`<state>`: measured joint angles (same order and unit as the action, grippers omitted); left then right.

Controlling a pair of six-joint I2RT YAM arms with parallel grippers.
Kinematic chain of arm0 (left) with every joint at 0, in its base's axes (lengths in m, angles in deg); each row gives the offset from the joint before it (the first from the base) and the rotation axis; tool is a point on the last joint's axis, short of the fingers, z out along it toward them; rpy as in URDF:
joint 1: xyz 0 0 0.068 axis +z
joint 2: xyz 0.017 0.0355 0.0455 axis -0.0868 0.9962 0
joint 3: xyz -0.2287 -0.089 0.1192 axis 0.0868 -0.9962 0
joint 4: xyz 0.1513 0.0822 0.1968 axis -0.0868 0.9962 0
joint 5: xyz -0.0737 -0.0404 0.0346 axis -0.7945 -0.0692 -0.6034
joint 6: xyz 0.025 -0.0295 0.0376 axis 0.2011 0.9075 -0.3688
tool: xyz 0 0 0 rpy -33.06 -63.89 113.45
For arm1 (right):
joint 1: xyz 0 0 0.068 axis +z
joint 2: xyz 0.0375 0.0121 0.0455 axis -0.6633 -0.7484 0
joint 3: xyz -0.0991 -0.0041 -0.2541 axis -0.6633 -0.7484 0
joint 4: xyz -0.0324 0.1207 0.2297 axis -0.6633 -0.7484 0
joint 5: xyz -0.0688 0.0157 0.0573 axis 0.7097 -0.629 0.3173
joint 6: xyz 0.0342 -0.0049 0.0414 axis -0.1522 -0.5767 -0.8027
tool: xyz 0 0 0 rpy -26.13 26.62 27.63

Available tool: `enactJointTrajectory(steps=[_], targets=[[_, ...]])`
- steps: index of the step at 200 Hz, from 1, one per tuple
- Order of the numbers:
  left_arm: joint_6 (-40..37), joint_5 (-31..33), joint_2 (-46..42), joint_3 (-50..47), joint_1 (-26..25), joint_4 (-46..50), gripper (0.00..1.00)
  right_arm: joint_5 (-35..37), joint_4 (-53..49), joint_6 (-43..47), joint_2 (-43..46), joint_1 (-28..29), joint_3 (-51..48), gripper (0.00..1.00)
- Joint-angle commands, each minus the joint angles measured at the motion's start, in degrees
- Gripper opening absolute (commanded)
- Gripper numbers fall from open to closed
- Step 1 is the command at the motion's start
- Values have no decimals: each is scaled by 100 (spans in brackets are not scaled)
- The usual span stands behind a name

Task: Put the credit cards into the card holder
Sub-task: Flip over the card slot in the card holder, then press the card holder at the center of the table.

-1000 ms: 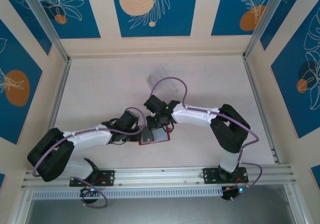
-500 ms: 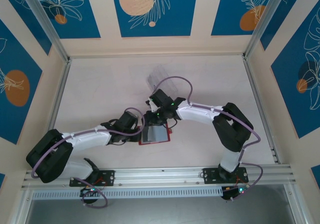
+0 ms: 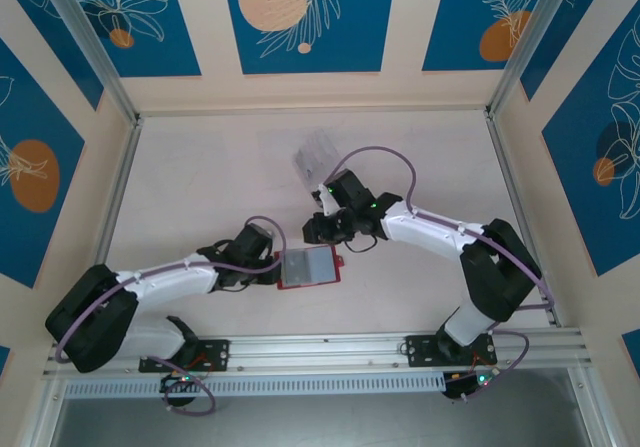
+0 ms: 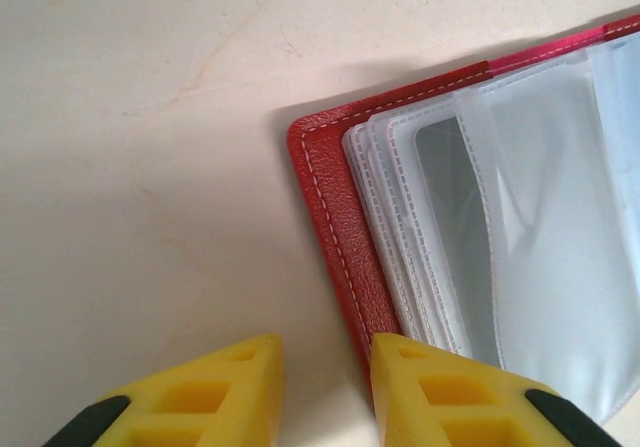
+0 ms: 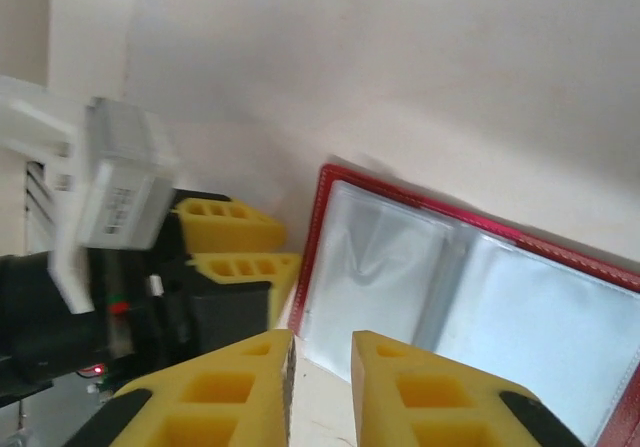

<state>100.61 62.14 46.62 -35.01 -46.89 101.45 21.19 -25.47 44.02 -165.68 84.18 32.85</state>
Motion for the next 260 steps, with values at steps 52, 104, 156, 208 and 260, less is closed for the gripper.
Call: enactJointTrajectory(steps=[52, 104, 156, 208, 260], targets=[[0, 169, -893, 164, 27, 868, 39, 199, -101, 54, -1484, 723, 660, 16], [-87, 12, -721, 330, 26, 839, 45, 192, 80, 24, -1664, 766, 678, 19], [-150, -161, -157, 611, 23, 523, 49, 69, -105, 215, -580, 229, 369, 30], [-192, -140, 392, 884, 13, 381, 49, 217, -415, 409, -110, -343, 275, 31], [-212, 71, 829, 969, -51, 382, 48, 340, -492, 614, 85, -734, 328, 35]])
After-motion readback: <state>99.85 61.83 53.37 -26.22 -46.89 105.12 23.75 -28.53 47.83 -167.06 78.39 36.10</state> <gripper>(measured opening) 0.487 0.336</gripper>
